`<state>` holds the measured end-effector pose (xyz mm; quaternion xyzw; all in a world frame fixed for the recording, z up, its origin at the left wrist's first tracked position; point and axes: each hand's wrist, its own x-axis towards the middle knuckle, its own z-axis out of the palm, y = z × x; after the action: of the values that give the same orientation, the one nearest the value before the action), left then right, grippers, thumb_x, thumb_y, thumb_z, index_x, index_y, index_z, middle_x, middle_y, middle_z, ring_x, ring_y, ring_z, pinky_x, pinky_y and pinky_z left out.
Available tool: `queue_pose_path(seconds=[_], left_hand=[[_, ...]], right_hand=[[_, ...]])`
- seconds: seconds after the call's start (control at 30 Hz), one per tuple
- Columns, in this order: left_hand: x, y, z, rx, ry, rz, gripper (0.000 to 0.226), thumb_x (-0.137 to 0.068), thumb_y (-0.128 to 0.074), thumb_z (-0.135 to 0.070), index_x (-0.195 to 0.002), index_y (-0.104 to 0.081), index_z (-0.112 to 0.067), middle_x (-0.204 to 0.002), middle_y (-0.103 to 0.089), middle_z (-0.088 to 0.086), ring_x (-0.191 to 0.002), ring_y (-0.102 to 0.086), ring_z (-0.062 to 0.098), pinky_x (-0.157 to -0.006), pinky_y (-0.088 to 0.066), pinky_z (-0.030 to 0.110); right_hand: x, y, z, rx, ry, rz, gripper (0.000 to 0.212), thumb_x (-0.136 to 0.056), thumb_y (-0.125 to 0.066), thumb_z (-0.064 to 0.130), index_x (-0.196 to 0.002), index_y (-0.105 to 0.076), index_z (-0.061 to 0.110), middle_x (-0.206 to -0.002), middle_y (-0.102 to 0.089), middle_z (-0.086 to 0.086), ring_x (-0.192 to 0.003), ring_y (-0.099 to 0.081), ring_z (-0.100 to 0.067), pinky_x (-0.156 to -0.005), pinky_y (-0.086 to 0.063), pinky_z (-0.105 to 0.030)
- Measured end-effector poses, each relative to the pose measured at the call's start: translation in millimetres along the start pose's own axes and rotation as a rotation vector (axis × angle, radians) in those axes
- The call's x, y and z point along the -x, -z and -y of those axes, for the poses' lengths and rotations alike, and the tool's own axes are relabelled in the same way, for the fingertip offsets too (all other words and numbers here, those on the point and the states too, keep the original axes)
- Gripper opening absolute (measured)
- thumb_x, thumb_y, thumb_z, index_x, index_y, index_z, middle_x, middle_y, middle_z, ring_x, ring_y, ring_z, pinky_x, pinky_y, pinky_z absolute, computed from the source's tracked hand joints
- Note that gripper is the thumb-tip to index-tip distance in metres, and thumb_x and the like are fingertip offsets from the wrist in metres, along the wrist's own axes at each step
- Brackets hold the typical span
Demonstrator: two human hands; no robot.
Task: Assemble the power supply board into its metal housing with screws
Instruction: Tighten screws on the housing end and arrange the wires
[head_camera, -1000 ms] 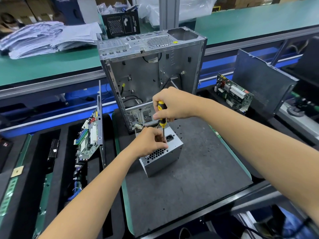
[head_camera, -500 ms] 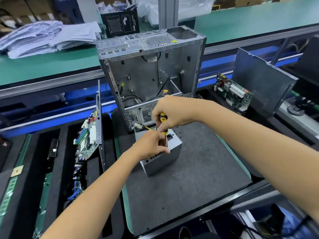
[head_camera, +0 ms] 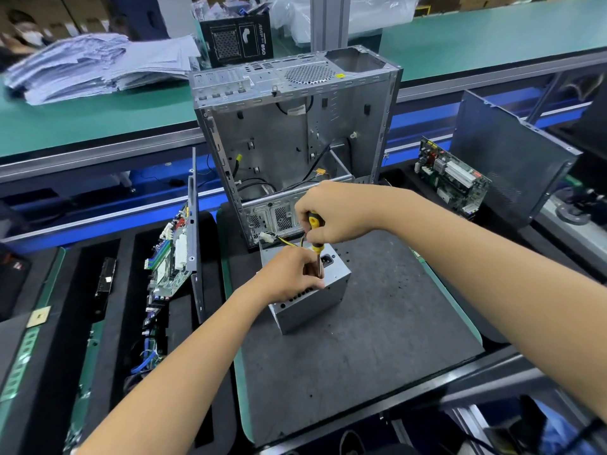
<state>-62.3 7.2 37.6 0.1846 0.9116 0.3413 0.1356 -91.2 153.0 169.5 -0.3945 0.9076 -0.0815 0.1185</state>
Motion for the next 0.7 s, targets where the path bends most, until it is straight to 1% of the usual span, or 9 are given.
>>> queue_pose_path(seconds=[0.13,0.23,0.3,0.37,0.43,0.5,0.57,0.63,0.7], left_hand=[[-0.8,2.2,1.2,-0.004,-0.006,0.035,0.014,-0.075,-0.079,-0.016,-0.071,-0.066,-0.021,-0.079,-0.07,-0.001,-0.066,-0.056,0.005,-0.062,-0.045,0.018],[-0.1,5.2,2.4,0.016,-0.015,0.064,0.012,-0.077,-0.078,-0.014,-0.072,-0.068,-0.018,-0.077,-0.069,-0.002,-0.065,-0.057,0.001,-0.061,-0.045,0.019],[0.7,6.8,3.0,0.037,-0.017,0.083,0.008,-0.079,-0.077,-0.011,-0.075,-0.071,-0.013,-0.071,-0.065,-0.01,-0.062,-0.056,-0.006,-0.059,-0.04,0.009],[0.4,7.2,3.6,0.05,-0.015,0.094,0.006,-0.08,-0.076,-0.008,-0.076,-0.072,-0.011,-0.065,-0.061,-0.017,-0.059,-0.055,-0.009,-0.058,-0.038,0.006],[0.6,7.3,3.9,0.069,-0.023,0.099,0.007,-0.08,-0.075,-0.006,-0.075,-0.072,-0.011,-0.065,-0.061,-0.016,-0.059,-0.055,-0.008,-0.059,-0.039,0.007],[0.4,7.7,5.1,0.092,-0.043,0.1,0.006,-0.08,-0.075,-0.004,-0.076,-0.072,-0.007,-0.071,-0.064,-0.009,-0.063,-0.056,-0.003,-0.062,-0.043,0.011],[0.7,8.0,6.8,0.123,-0.062,0.093,0.004,-0.079,-0.075,-0.003,-0.077,-0.071,-0.003,-0.074,-0.065,-0.007,-0.069,-0.058,0.005,-0.067,-0.048,0.018],[1.3,7.9,8.9,0.156,-0.06,0.089,0.004,-0.079,-0.075,-0.002,-0.078,-0.071,0.0,-0.072,-0.065,-0.012,-0.067,-0.057,0.006,-0.067,-0.049,0.022],[0.9,8.1,9.3,0.155,-0.049,0.095,0.005,-0.079,-0.075,-0.003,-0.081,-0.071,-0.002,-0.065,-0.062,-0.016,-0.061,-0.054,0.002,-0.062,-0.045,0.018]], right_hand=[[-0.8,3.1,3.1,0.027,0.019,0.031,0.005,-0.081,-0.065,0.021,-0.081,-0.066,0.016,-0.074,-0.066,0.002,-0.069,-0.059,-0.01,-0.068,-0.053,-0.033],[-4.0,4.0,5.4,0.053,0.043,0.053,0.007,-0.079,-0.068,0.024,-0.078,-0.067,0.018,-0.072,-0.069,-0.001,-0.07,-0.062,-0.011,-0.064,-0.051,-0.026],[-6.4,3.8,5.7,0.073,0.064,0.06,0.008,-0.078,-0.069,0.026,-0.078,-0.067,0.018,-0.072,-0.07,0.0,-0.071,-0.063,-0.01,-0.062,-0.049,-0.023],[-8.3,2.9,5.4,0.088,0.082,0.071,0.01,-0.077,-0.07,0.028,-0.077,-0.068,0.018,-0.07,-0.069,0.0,-0.068,-0.062,-0.008,-0.055,-0.04,-0.018],[-9.8,2.5,4.5,0.097,0.087,0.083,0.012,-0.078,-0.071,0.03,-0.077,-0.067,0.018,-0.069,-0.068,0.0,-0.066,-0.06,-0.006,-0.053,-0.032,-0.015],[-10.2,3.0,4.3,0.102,0.082,0.1,0.014,-0.078,-0.072,0.031,-0.079,-0.065,0.018,-0.071,-0.068,0.001,-0.067,-0.059,-0.006,-0.053,-0.031,-0.016],[-9.8,2.6,5.6,0.109,0.081,0.121,0.015,-0.079,-0.071,0.029,-0.081,-0.063,0.016,-0.075,-0.068,0.001,-0.069,-0.06,-0.008,-0.053,-0.032,-0.018],[-9.6,0.9,7.8,0.122,0.06,0.159,0.011,-0.08,-0.066,0.023,-0.083,-0.059,0.014,-0.08,-0.066,-0.001,-0.077,-0.059,-0.014,-0.055,-0.037,-0.023],[-8.7,-0.3,9.5,0.11,0.007,0.219,0.007,-0.08,-0.058,0.015,-0.086,-0.055,0.013,-0.084,-0.064,-0.002,-0.083,-0.06,-0.019,-0.057,-0.04,-0.028]])
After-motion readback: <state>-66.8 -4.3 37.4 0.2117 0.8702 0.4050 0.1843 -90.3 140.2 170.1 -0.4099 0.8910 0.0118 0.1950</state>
